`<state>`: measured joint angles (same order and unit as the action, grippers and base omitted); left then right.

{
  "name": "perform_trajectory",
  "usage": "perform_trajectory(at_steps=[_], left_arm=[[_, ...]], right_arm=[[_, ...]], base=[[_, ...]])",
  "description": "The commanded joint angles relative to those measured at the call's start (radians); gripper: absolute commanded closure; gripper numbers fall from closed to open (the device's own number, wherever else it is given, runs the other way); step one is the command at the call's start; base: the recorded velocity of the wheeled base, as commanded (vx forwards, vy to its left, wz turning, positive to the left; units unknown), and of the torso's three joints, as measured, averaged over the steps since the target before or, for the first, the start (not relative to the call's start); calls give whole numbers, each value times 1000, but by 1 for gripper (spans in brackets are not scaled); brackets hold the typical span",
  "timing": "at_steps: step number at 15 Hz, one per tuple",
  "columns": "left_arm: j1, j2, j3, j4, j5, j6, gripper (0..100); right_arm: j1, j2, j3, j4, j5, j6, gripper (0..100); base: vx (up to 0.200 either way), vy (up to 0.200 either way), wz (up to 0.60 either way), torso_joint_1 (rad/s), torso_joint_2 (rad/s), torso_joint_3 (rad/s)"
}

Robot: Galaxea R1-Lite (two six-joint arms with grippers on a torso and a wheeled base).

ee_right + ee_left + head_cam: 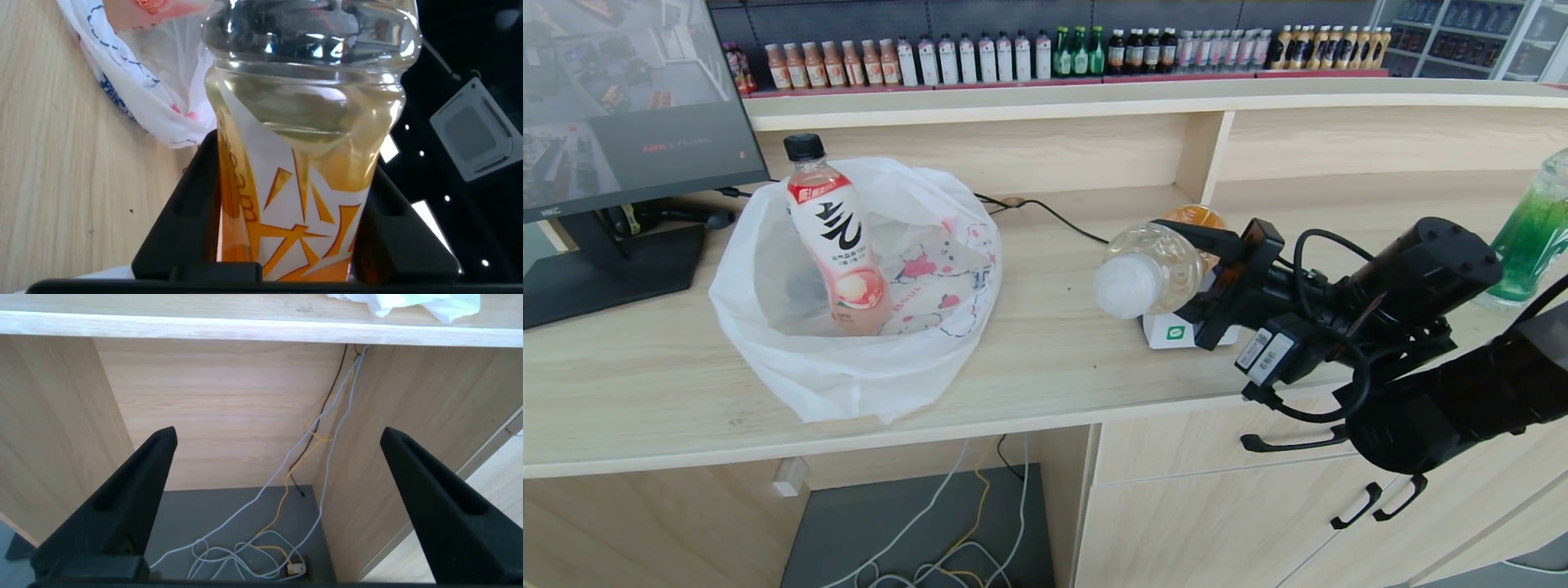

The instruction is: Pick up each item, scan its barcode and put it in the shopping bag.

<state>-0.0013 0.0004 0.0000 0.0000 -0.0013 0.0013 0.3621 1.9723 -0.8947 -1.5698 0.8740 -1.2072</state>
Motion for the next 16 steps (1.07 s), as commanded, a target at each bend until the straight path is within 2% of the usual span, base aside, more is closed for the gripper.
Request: perform_trajectory(at_steps=[1, 10, 13, 15, 16], left_arm=[[0, 0, 0, 0, 0, 0, 0], [0, 0, 0, 0, 0, -1, 0], [0, 0, 0, 0, 0, 0, 0], [0, 0, 0, 0, 0, 0, 0], [0, 0, 0, 0, 0, 0, 0]], right_arm=[[1, 2, -3, -1, 0, 5, 100], [9, -12, 3, -1, 0, 5, 100], [43, -41, -18, -1, -10, 48, 100], [67, -84, -15, -1, -47, 89, 100], [89, -122, -10, -1, -115, 156, 100]], base=[[0, 0, 0, 0, 0, 0], [0, 0, 0, 0, 0, 0], [0, 0, 0, 0, 0, 0], [0, 0, 0, 0, 0, 0], [0, 0, 0, 0, 0, 0]])
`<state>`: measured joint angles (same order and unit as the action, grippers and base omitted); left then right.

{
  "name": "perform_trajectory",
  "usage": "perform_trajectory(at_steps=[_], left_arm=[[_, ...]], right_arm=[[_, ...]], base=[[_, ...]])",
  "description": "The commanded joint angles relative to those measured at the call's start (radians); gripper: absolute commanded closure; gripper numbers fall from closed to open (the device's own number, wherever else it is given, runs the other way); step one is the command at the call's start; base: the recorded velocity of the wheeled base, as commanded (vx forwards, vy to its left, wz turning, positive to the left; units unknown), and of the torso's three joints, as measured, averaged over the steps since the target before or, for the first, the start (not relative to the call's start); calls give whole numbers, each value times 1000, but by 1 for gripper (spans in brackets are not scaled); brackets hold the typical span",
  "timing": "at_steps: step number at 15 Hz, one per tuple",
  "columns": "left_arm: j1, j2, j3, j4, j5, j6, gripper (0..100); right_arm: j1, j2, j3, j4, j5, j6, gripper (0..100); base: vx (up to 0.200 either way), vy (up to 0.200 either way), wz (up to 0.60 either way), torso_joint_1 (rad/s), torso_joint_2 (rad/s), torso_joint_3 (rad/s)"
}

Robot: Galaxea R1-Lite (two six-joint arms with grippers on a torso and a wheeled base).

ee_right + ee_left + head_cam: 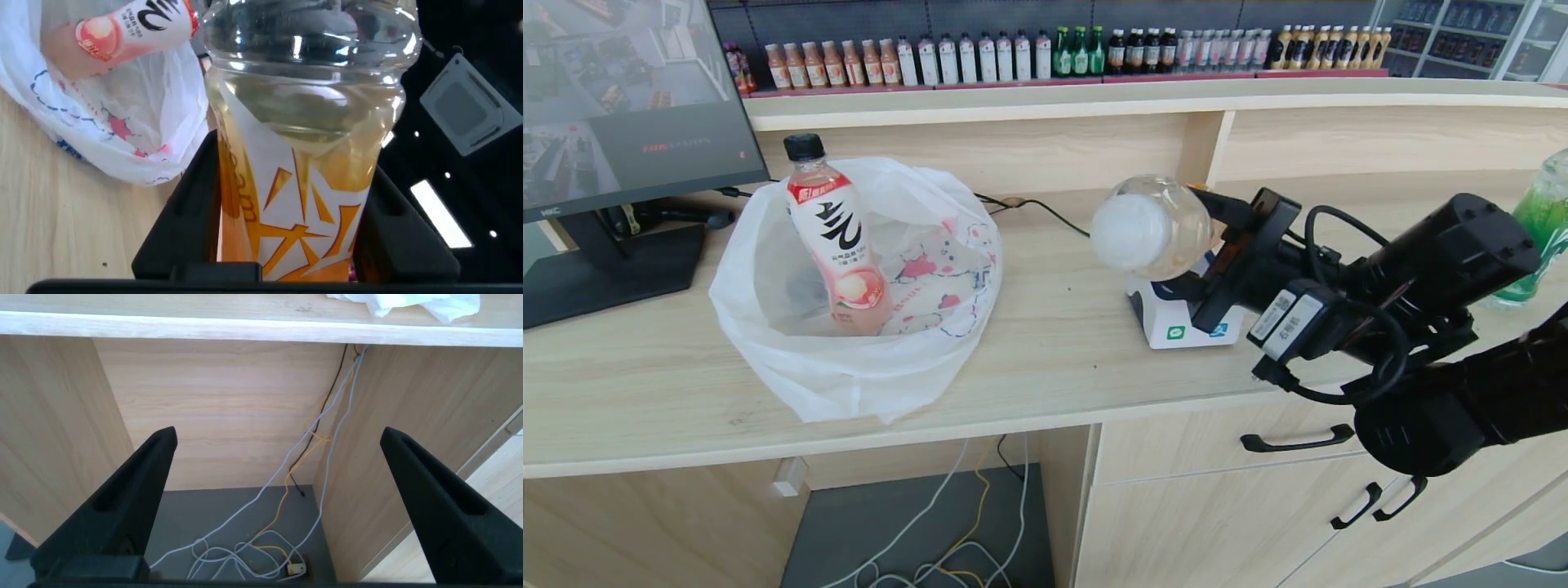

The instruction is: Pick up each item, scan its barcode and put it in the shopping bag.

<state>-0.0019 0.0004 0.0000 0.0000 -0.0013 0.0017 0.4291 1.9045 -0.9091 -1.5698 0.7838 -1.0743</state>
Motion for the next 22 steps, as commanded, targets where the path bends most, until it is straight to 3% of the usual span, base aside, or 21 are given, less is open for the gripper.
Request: perform_trajectory(at_steps=[1, 4, 8, 13, 17, 22], left_arm=[[0, 0, 0, 0, 1, 0, 0], [0, 0, 0, 0, 0, 0, 0], [0, 0, 0, 0, 0, 1, 0], [0, 0, 0, 0, 0, 1, 0], [0, 0, 0, 0, 1, 0, 0], [0, 0, 0, 0, 0, 0, 0]], right_arm=[[37, -82, 9, -1, -55, 68, 100], [132, -143, 19, -1, -219, 197, 100], [313, -222, 73, -1, -557, 438, 100], [315, -245, 159, 36, -669, 881, 100], [303, -229, 214, 4, -905, 979, 100], [280, -216, 254, -1, -920, 1037, 100]], base=[[0, 0, 0, 0, 0, 0], [0, 0, 0, 0, 0, 0], [0, 0, 0, 0, 0, 0], [0, 0, 0, 0, 0, 0], [0, 0, 0, 0, 0, 0], [0, 0, 0, 0, 0, 0]])
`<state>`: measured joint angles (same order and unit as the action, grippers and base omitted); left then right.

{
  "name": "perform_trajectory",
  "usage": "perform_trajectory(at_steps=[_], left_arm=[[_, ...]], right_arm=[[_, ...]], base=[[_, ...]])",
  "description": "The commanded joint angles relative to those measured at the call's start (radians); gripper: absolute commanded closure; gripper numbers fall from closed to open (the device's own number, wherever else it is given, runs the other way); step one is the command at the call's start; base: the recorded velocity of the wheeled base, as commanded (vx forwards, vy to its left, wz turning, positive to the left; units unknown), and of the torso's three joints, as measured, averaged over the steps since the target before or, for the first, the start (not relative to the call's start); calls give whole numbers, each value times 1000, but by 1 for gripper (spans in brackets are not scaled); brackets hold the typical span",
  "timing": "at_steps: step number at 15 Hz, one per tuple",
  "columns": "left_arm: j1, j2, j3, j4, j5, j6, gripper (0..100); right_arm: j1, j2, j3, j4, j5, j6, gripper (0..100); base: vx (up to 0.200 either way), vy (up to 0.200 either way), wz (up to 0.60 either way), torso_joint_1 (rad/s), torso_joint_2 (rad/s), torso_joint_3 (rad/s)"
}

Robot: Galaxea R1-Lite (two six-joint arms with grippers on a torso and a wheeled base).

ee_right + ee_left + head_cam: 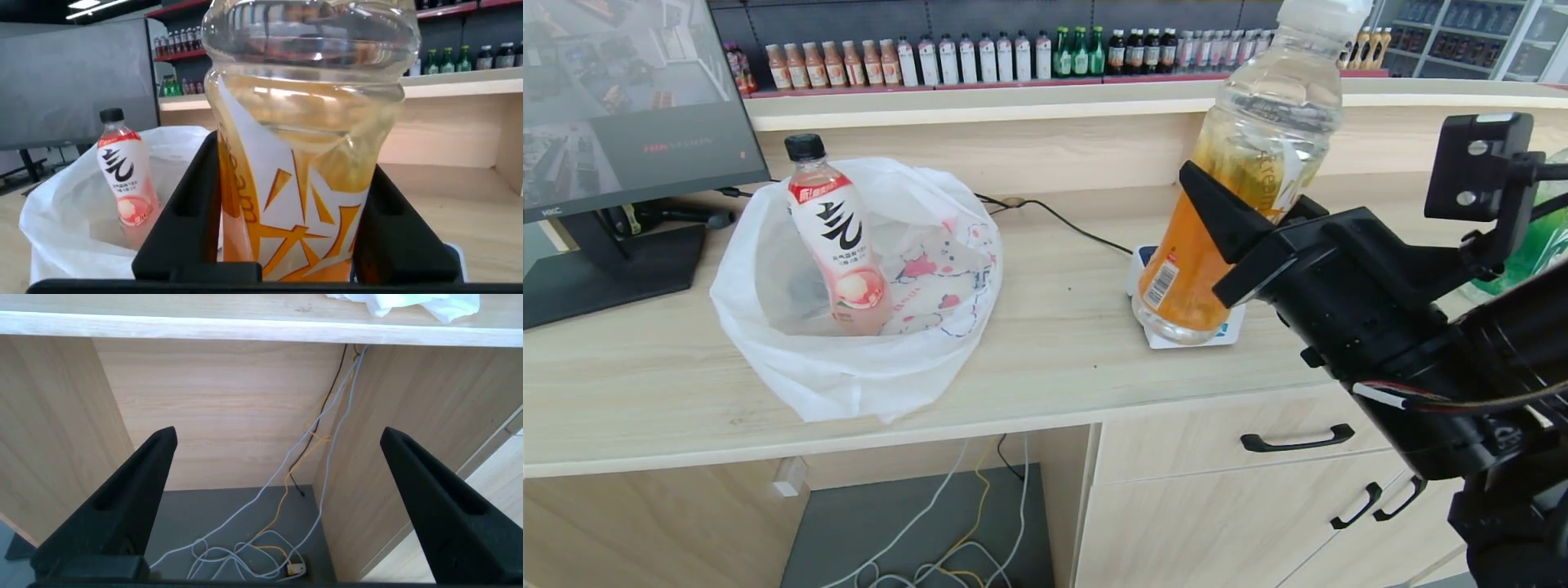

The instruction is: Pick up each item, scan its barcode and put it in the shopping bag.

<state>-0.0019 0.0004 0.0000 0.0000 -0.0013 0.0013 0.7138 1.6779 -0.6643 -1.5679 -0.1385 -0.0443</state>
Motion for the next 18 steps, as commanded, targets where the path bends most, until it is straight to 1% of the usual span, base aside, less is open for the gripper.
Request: perform_trajectory(at_steps=[1, 3, 16, 18], left_arm=[[0, 0, 0, 0, 0, -1, 0], [0, 0, 0, 0, 0, -1, 0], [0, 0, 0, 0, 0, -1, 0], [0, 0, 0, 0, 0, 0, 0]], right_arm=[[-10, 14, 15, -3, 0, 17, 100], [-17, 23, 31, -3, 2, 20, 100], [-14, 46, -15, -3, 4, 37, 100], [-14, 43, -17, -3, 4, 37, 100]], base=[[0, 0, 0, 0, 0, 0], [0, 0, 0, 0, 0, 0], [0, 200, 0, 2, 4, 2], [0, 0, 0, 0, 0, 0]])
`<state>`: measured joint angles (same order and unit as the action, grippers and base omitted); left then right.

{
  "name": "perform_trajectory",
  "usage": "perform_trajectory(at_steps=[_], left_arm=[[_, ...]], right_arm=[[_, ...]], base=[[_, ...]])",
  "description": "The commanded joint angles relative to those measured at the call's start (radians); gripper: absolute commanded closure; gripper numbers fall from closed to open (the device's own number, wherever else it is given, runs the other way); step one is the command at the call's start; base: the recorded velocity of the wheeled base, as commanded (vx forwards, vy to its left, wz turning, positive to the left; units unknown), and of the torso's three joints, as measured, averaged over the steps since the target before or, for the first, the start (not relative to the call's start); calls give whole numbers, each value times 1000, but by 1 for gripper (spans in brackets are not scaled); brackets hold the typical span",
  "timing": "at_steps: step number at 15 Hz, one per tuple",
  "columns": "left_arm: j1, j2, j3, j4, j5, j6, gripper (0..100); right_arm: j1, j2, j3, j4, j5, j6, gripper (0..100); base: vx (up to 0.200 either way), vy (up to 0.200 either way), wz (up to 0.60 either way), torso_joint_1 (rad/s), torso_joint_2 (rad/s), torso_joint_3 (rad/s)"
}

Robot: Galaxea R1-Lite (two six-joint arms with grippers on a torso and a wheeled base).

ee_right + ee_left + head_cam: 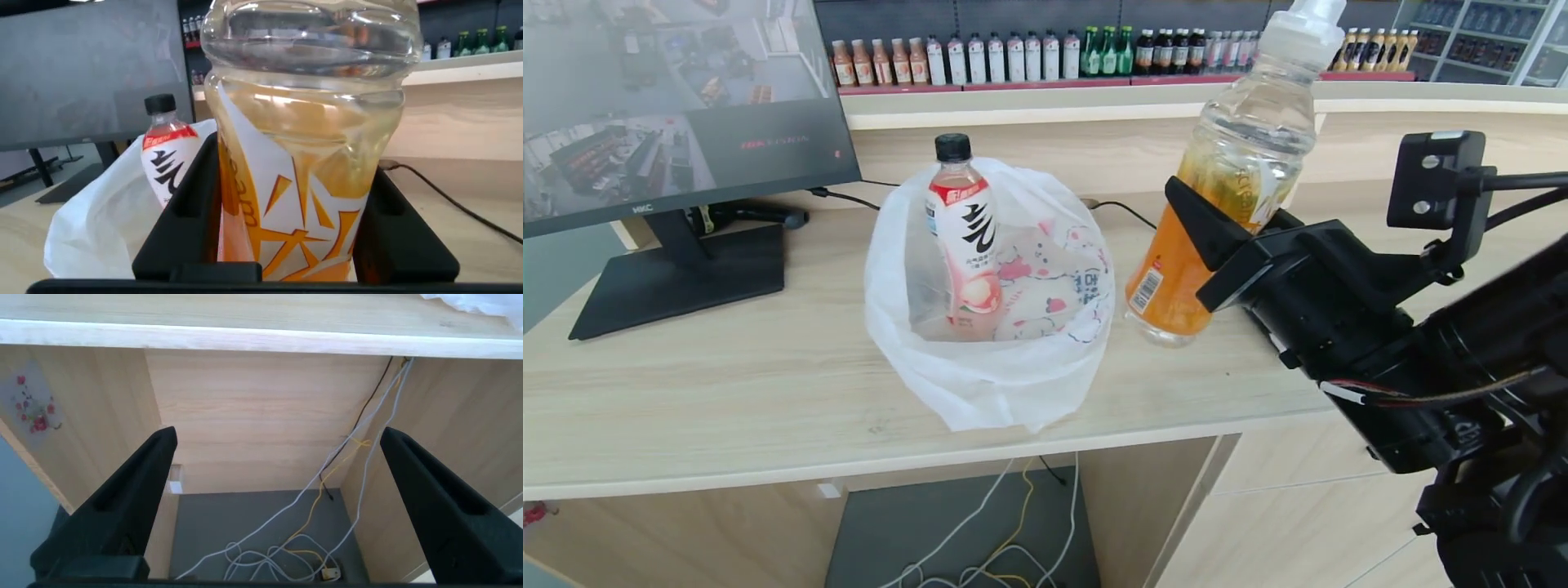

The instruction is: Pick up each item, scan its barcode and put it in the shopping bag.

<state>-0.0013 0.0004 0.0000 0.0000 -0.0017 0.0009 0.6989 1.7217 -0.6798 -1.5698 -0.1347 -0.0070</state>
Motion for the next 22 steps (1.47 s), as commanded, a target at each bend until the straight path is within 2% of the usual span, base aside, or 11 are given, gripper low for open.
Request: perform_trajectory(at_steps=[1, 7, 10, 14, 18, 22], left_arm=[[0, 0, 0, 0, 0, 1, 0], [0, 0, 0, 0, 0, -1, 0], [0, 0, 0, 0, 2, 1, 0], [0, 0, 0, 0, 0, -1, 0], [0, 0, 0, 0, 0, 1, 0], [0, 0, 0, 0, 0, 1, 0]], right_arm=[[1, 1, -3, -1, 0, -1, 100], [7, 56, -78, -1, 32, -41, 100], [5, 134, -244, -1, 46, -74, 100], [2, 245, -353, -1, 47, -103, 100], [-39, 289, -391, -1, 75, -108, 100], [-61, 289, -523, 157, 107, -100, 100]], base=[[0, 0, 0, 0, 0, 0], [0, 0, 0, 0, 0, 0], [0, 0, 0, 0, 0, 0], [0, 0, 0, 0, 0, 0], [0, 0, 0, 0, 0, 0], [0, 0, 0, 0, 0, 0]])
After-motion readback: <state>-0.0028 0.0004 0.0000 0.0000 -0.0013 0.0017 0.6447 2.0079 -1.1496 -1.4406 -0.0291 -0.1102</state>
